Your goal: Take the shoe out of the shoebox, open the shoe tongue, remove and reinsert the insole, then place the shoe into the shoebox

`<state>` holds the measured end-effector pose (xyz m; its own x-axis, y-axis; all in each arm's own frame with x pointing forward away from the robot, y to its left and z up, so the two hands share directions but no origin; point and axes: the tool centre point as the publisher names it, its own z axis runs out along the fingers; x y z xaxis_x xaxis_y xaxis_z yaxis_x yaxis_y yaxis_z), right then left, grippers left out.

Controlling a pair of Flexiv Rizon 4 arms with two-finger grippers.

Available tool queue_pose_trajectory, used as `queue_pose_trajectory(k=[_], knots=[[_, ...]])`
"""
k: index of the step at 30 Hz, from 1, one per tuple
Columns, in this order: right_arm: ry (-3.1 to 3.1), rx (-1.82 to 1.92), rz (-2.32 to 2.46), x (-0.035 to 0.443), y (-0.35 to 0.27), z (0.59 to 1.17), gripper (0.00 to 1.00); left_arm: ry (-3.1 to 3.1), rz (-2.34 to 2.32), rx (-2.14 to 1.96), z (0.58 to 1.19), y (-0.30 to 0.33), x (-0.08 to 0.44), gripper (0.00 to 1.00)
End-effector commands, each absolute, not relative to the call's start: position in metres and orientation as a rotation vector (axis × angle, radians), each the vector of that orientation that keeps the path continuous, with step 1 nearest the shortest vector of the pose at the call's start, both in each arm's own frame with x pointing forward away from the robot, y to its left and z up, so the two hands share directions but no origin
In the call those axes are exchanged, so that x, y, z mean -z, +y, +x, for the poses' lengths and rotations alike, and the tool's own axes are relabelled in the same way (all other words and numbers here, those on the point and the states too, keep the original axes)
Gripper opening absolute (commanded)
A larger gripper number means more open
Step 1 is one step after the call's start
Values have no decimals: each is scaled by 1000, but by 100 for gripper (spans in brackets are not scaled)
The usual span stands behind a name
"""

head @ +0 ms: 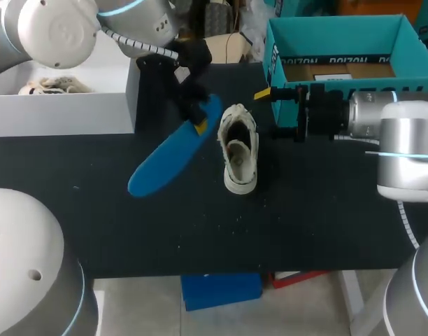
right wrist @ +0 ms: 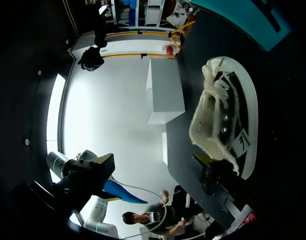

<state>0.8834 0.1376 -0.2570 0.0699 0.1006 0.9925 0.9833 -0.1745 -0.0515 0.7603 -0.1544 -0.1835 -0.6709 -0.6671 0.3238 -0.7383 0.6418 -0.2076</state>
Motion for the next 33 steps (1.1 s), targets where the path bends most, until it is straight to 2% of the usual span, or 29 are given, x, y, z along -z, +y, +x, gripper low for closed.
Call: queue_pose_trajectory(k=[1,6,23,28,33], knots=[[-1155,1237,-1446,257,139,884,100,-2854,869,-1008,734,-165,195,0],[-1155,1237,-1446,257,139,884,100,-2724,745,-1362,725,-156,221,0],[-1155,1237,-1446,257,139,884,100,-2724,745,-1362,725,-156,221,0],[-1155,1237,-1446,257,139,884,100,-2493,474,-1954,716,-160,222,0],[-1155,1237,-1446,257,139,884,100,-2448,447,-2015,715,-159,224,0]])
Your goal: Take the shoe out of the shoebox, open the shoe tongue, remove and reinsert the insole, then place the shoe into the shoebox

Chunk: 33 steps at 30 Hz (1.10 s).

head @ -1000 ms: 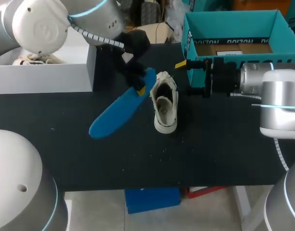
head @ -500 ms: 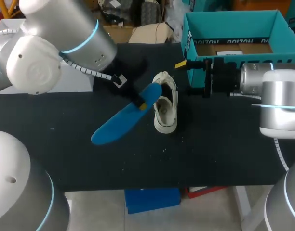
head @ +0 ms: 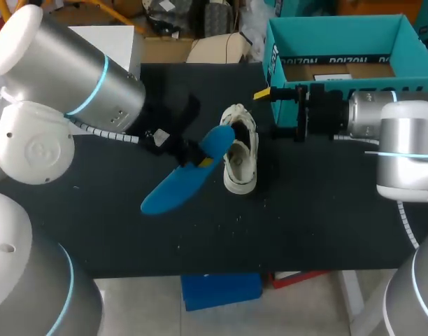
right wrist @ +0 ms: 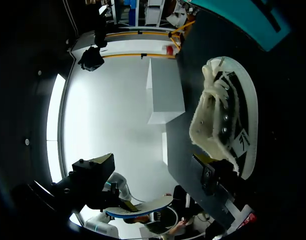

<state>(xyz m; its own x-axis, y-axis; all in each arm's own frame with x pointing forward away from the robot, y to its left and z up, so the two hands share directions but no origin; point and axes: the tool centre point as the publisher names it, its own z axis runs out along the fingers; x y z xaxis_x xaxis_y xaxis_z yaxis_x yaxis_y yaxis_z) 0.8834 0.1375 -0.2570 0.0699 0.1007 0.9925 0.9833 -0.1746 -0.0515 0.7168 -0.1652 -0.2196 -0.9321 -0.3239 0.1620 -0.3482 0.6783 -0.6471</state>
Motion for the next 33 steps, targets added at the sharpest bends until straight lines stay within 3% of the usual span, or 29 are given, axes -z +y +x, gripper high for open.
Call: queue_pose_trajectory(k=[1,10,20,33], knots=[[-1155,1237,-1446,257,139,884,100,-2448,447,-2015,715,-159,224,0],[-1155,1237,-1446,257,139,884,100,-2448,447,-2015,715,-159,224,0],[-1155,1237,-1446,257,139,884,100,-2718,-172,-2460,698,-161,213,0],[-1155,1237,-1446,257,139,884,100,-2668,-168,-2495,698,-160,216,0]])
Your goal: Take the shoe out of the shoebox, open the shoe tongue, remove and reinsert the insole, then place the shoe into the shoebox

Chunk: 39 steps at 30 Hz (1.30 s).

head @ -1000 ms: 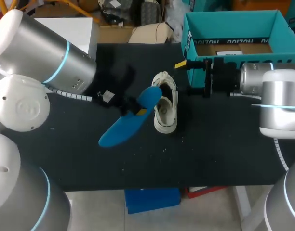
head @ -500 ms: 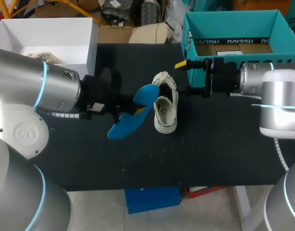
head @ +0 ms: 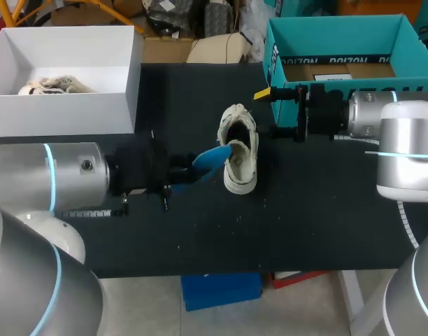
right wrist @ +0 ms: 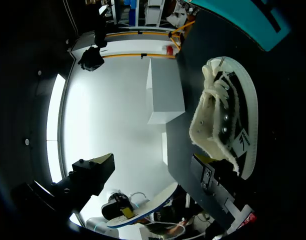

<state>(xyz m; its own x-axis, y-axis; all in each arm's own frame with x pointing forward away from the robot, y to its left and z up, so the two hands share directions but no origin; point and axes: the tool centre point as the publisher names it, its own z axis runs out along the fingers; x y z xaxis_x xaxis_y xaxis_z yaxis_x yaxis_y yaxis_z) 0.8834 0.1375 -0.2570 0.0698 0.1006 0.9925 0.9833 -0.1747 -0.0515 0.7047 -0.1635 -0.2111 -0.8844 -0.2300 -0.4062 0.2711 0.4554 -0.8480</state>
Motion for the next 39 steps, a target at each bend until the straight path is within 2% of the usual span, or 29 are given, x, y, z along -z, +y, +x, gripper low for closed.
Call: queue_pose_trajectory(k=[1,5,21,25,39], knots=[[-1155,1237,-1446,257,139,884,100,1846,311,1776,694,-166,210,0],[-1155,1237,-1446,257,139,884,100,1720,648,1675,684,-176,207,0],[-1155,1237,-1446,257,139,884,100,1671,705,1662,683,-178,209,0],[-1155,1237,-1446,257,139,884,100,1582,982,1289,677,-181,214,0],[-1155,1237,-1446,257,139,884,100,1582,982,1289,677,-181,214,0]])
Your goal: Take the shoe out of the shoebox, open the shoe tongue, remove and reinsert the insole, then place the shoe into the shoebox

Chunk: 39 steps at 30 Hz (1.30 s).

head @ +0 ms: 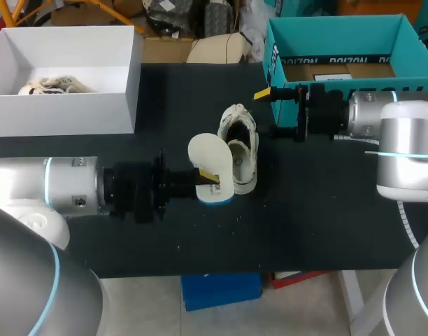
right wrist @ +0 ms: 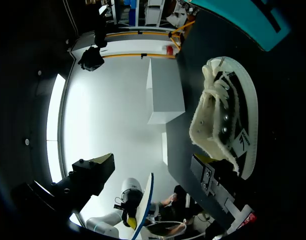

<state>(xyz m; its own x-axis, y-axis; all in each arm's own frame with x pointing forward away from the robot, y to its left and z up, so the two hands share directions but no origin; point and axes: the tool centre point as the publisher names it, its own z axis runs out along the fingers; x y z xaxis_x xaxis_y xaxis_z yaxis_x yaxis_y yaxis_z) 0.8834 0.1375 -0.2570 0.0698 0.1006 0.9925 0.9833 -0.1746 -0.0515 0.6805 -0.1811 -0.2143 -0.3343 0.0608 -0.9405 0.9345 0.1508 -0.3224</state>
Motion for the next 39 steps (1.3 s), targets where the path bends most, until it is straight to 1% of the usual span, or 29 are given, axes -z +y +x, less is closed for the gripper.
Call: queue_pose_trajectory(k=[1,4,10,23,26,33,39], knots=[[-1155,1237,-1446,257,139,884,100,1582,982,1289,677,-181,214,0],[-1155,1237,-1446,257,139,884,100,1432,1089,1192,673,-187,214,0],[-1155,1237,-1446,257,139,884,100,1243,1110,1029,671,-188,229,0],[-1155,1237,-1446,257,139,884,100,1243,1110,1029,671,-188,229,0],[-1155,1237,-1446,257,139,884,100,1075,1210,940,671,-200,232,0],[-1155,1237,-1446,257,139,884,100,1056,1154,967,689,-199,260,0],[-1155,1237,-1446,257,139,884,100,1058,1169,1003,714,-202,272,0]])
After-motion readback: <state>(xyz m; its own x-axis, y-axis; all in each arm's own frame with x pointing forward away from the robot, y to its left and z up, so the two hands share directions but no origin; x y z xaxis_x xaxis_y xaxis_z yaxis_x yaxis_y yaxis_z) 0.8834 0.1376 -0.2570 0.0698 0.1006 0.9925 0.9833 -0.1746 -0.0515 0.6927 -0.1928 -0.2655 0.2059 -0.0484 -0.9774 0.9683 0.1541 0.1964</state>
